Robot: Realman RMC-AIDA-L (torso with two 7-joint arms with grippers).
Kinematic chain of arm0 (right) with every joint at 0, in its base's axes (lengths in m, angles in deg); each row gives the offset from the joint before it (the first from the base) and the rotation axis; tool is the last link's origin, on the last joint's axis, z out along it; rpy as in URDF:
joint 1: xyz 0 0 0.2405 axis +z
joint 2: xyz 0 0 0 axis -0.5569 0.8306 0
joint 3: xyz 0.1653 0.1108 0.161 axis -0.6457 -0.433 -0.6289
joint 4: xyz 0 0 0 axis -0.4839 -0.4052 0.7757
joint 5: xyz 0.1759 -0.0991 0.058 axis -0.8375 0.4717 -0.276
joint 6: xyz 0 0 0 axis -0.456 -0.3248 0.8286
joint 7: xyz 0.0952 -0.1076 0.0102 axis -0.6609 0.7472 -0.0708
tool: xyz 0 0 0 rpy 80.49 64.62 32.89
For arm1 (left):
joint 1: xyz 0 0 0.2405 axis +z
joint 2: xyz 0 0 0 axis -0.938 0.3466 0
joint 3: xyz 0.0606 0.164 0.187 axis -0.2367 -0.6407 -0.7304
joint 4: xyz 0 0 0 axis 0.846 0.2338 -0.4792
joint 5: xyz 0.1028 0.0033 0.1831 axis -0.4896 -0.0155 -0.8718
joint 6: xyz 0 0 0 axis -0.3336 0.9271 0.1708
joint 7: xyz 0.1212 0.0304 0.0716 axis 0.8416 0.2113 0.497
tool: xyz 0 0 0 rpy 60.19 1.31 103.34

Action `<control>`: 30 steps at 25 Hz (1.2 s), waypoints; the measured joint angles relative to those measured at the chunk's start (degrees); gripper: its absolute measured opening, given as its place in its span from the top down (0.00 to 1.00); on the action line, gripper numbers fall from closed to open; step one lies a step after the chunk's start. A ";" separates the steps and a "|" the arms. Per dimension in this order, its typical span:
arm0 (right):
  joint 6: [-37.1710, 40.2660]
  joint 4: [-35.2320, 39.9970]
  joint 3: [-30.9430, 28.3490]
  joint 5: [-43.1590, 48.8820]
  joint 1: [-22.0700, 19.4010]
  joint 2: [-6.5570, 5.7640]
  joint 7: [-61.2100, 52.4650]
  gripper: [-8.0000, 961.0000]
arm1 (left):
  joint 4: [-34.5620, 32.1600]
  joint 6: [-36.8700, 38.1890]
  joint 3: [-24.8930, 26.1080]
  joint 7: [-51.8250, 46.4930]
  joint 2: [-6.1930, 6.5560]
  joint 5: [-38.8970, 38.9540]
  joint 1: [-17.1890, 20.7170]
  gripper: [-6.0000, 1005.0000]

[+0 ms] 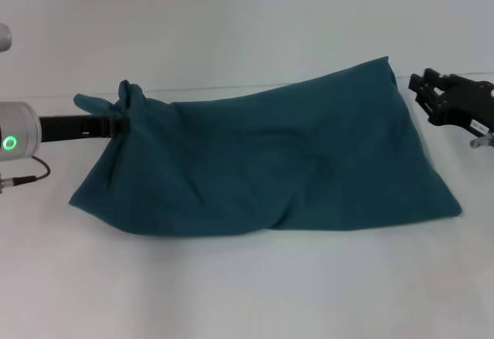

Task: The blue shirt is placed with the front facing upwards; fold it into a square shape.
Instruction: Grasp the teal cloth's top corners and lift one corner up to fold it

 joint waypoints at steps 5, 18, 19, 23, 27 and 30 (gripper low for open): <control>0.09 -8.85 -0.18 -3.45 2.94 0.21 10.68 0.72 | 0.36 1.60 0.33 1.49 0.41 2.83 0.28 0.98; -3.47 -28.98 -1.14 -12.78 12.38 0.94 34.40 0.99 | 1.08 5.19 1.96 4.53 0.99 7.95 0.29 0.98; -3.56 -29.78 -1.72 -12.81 12.85 1.00 35.12 0.99 | 1.25 5.52 2.05 4.71 1.11 8.54 0.31 0.98; -3.99 -31.74 -3.27 -12.85 14.13 1.06 35.89 0.99 | 1.53 6.60 3.08 5.13 1.64 9.62 0.40 0.98; -4.72 -33.23 -4.17 -12.87 15.57 1.10 35.94 0.99 | 2.07 7.75 4.29 5.46 1.76 9.95 0.42 0.98; -7.24 -34.92 -4.37 -12.78 17.88 1.15 36.01 0.99 | 2.34 8.39 4.62 5.89 1.83 10.87 0.48 0.98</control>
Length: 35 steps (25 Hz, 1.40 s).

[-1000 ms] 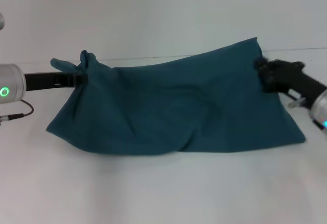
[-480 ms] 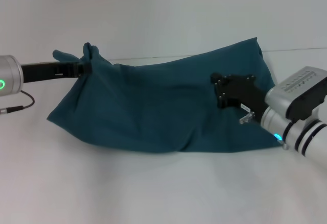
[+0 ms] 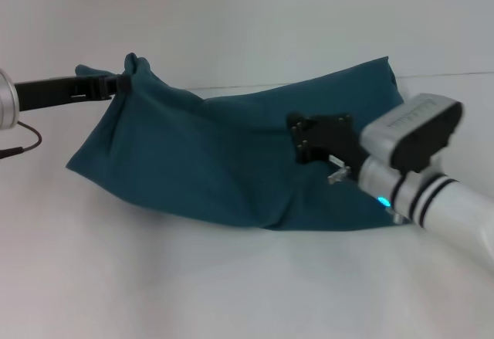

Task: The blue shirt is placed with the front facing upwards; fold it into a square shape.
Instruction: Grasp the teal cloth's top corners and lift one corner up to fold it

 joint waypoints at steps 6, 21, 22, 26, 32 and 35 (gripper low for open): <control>-5.79 -3.87 -0.27 0.19 5.41 0.46 3.13 0.99 | -0.23 0.46 0.35 0.94 0.09 1.12 0.19 0.98; -14.22 -10.86 -10.07 15.83 13.58 0.54 3.62 0.99 | -0.08 2.01 0.60 2.40 0.69 4.67 0.84 0.98; -14.88 -11.32 -11.45 17.61 13.89 0.54 3.61 0.99 | -0.05 2.15 0.69 2.42 0.71 4.73 0.86 0.98; -15.96 -12.19 -16.78 23.60 14.20 0.54 3.71 0.99 | -0.01 2.47 1.21 2.59 0.73 4.91 1.04 0.98; -17.10 -13.47 -23.06 30.16 14.84 0.54 3.43 0.99 | 0.93 4.18 2.61 2.87 0.78 5.00 1.37 0.97; -19.01 -14.66 -25.01 32.93 15.67 0.54 3.42 0.99 | 1.24 5.23 3.88 3.23 0.71 5.07 1.37 0.97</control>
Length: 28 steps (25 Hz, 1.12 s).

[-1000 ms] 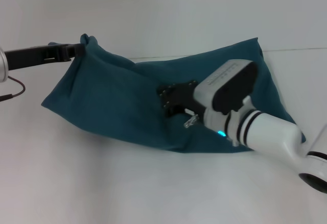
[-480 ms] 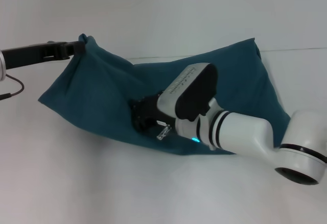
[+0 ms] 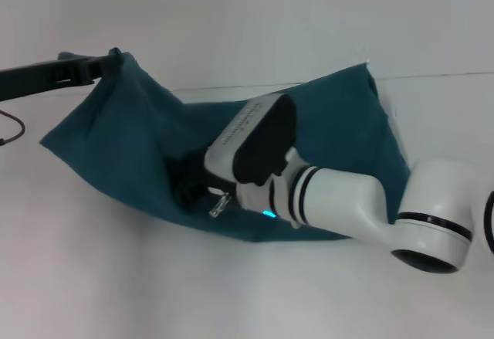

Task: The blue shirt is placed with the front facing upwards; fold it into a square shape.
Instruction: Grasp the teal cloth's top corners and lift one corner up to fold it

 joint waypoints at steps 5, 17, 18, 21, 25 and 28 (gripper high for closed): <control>-1.06 -1.66 -2.97 3.62 0.51 0.00 -0.04 0.99 | 0.04 0.25 0.28 0.30 -0.17 0.20 -0.12 0.97; 15.62 1.63 -16.73 4.85 -16.28 -1.46 6.40 0.99 | -0.36 0.28 0.39 1.24 -0.01 1.32 0.52 0.96; 15.69 2.09 -17.64 4.87 -16.76 -1.45 6.55 0.99 | -0.42 0.23 0.40 1.27 0.00 1.37 0.50 0.96; 14.53 1.98 -17.44 5.16 -15.66 -1.29 6.49 0.99 | -1.15 -0.58 0.02 1.41 0.00 1.31 0.30 0.96; 11.45 0.36 -17.31 7.56 -13.26 -0.90 6.36 0.99 | -4.52 -4.14 -0.65 2.37 -0.08 0.86 0.42 0.95; 8.76 -0.89 -17.41 8.57 -12.07 -0.86 6.25 0.99 | -5.75 -6.65 -0.53 3.01 -0.26 0.68 1.84 0.95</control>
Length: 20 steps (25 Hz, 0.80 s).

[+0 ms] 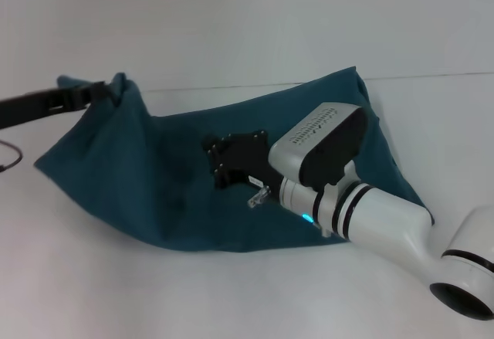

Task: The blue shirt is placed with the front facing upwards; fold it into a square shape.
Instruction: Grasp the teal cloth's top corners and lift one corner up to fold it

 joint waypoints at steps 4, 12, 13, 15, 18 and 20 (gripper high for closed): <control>0.00 -0.21 -0.12 0.04 -0.57 -0.28 0.00 0.99 | -0.02 -0.45 0.60 0.01 -0.15 0.14 2.91 0.95; 1.55 0.85 -0.63 0.08 -2.45 -0.64 -0.44 0.99 | -2.32 -0.49 0.59 1.65 -0.68 -0.12 4.47 0.94; 2.28 0.89 -0.62 0.08 -2.67 -0.72 -0.94 0.99 | -2.88 -0.53 0.63 2.01 -0.61 -0.12 4.25 0.94; 3.06 0.99 -0.43 0.08 -2.90 -0.79 -1.98 0.99 | -3.43 -0.54 0.65 2.23 -0.47 -0.09 3.96 0.94; 3.27 1.31 -0.18 0.21 -2.97 -0.81 -2.68 0.99 | -3.38 0.34 0.54 2.20 -0.28 0.09 3.81 0.94; 3.28 1.57 -0.20 0.60 -3.18 -0.81 -2.81 0.99 | -3.45 1.27 0.26 1.98 0.05 -0.14 3.57 0.94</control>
